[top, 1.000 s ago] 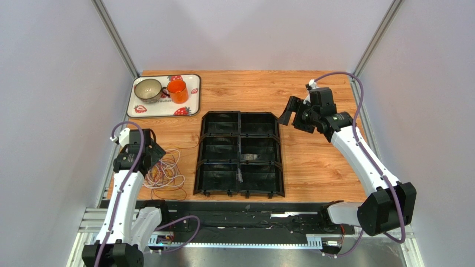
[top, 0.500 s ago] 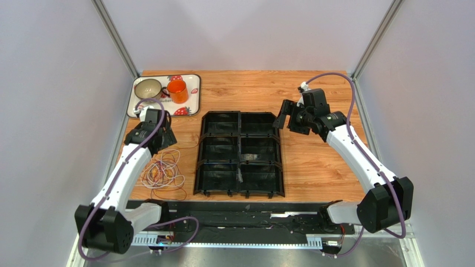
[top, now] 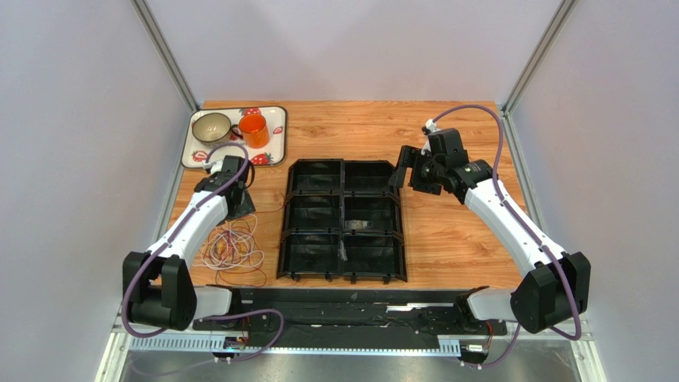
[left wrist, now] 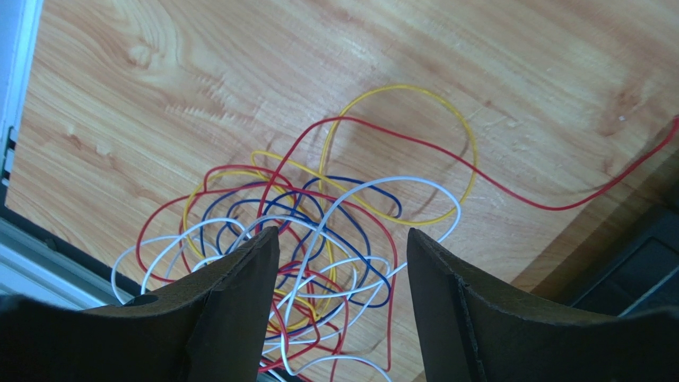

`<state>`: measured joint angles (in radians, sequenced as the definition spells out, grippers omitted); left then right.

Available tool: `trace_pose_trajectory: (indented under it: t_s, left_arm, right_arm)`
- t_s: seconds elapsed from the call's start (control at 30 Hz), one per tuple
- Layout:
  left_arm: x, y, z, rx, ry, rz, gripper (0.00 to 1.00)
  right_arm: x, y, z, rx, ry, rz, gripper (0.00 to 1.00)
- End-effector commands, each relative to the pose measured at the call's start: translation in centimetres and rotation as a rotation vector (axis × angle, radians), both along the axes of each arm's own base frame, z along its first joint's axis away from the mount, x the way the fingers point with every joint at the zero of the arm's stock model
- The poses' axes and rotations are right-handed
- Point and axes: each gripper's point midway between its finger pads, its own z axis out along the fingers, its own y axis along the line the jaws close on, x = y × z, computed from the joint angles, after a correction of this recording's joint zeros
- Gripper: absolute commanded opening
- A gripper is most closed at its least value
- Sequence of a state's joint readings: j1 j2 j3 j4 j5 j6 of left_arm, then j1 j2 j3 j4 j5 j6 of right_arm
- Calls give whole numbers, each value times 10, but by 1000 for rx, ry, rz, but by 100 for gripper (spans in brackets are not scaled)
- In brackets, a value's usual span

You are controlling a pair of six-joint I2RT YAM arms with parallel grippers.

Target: Untangle the cables

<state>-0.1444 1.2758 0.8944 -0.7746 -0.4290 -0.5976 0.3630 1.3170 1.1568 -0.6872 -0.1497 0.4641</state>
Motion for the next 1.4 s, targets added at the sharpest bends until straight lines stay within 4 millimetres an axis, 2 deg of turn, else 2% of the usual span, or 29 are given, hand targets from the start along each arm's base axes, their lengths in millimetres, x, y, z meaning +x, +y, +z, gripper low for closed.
trace_pose_trajectory:
  t_s: [0.0, 0.17, 0.23, 0.33, 0.37, 0.4, 0.5, 0.6, 0.63, 0.7, 0.73, 0.8, 0.83, 0.9, 0.93, 1.0, 1.03, 1.17, 1.2, 1.23, 1.27, 1.3, 1.37]
  left_arm:
    - [-5, 1, -13, -7, 8, 55, 70]
    - [-9, -1, -22, -31, 12, 74, 67]
    - [-7, -1, -21, -29, 2, 74, 61]
    - [-4, -1, -21, -21, 8, 70, 26]
    - [-3, -1, -22, -20, 10, 69, 11]
    - [-1, -1, -22, -19, 10, 62, 3]
    - [6, 0, -13, -6, 3, 56, 0]
    - [20, -6, 22, -7, -65, 18, 0]
    - [34, -9, 50, -4, -136, 7, 0]
    - [41, -17, 89, 1, -212, -42, 0]
    - [54, -23, 129, -15, -308, -58, 0]
    - [58, -32, 167, -12, -361, -107, 0]
    - [66, -37, 210, -18, -456, -118, 0]
    - [66, -47, 240, 6, -481, -172, 0]
    - [67, -47, 280, 21, -567, -175, 0]
    - [63, -55, 310, 65, -606, -236, 0]
    - [59, -55, 341, 64, -680, -238, 0]
    - [41, -63, 399, 23, -850, -322, 0]
    - [37, -63, 407, 23, -880, -338, 0]
    - [35, -64, 405, 16, -887, -350, 0]
    - [24, -59, 418, 9, -945, -342, 0]
    - [20, -56, 417, 10, -958, -335, 0]
    - [15, -47, 398, 28, -962, -298, 0]
  right_arm:
    - [-1, 0, 2, -23, -21, 12, 80]
    - [-3, 1, 0, -31, -14, 18, 80]
    - [-3, 2, -2, -31, -13, 20, 80]
    - [-3, 2, -4, -34, -7, 19, 80]
    - [-3, 3, -5, -36, -5, 22, 80]
    - [-3, 3, -6, -35, -3, 21, 80]
    - [-2, 4, -7, -36, -1, 22, 80]
    - [-2, 5, -6, -40, -2, 25, 80]
    - [-1, 4, -4, -37, -7, 22, 80]
    - [-1, 6, -1, -34, -12, 22, 80]
    - [0, 6, 1, -32, -14, 22, 80]
    - [1, 8, 7, -23, -21, 20, 80]
    - [-1, 9, 8, -24, -18, 23, 80]
    - [0, 9, 17, -14, -36, 19, 80]
    - [-1, 10, 20, -11, -40, 20, 80]
    - [-3, 10, 28, -1, -55, 19, 80]
    - [-4, 10, 31, 1, -61, 19, 80]
    - [-7, 12, 42, 22, -81, 23, 80]
    - [-8, 14, 44, 29, -84, 27, 80]
    - [-9, 17, 48, 39, -95, 37, 80]
    - [-11, 22, 51, 53, -101, 55, 80]
    - [-12, 26, 54, 64, -110, 75, 80]
    - [-17, 39, 64, 94, -141, 125, 80]
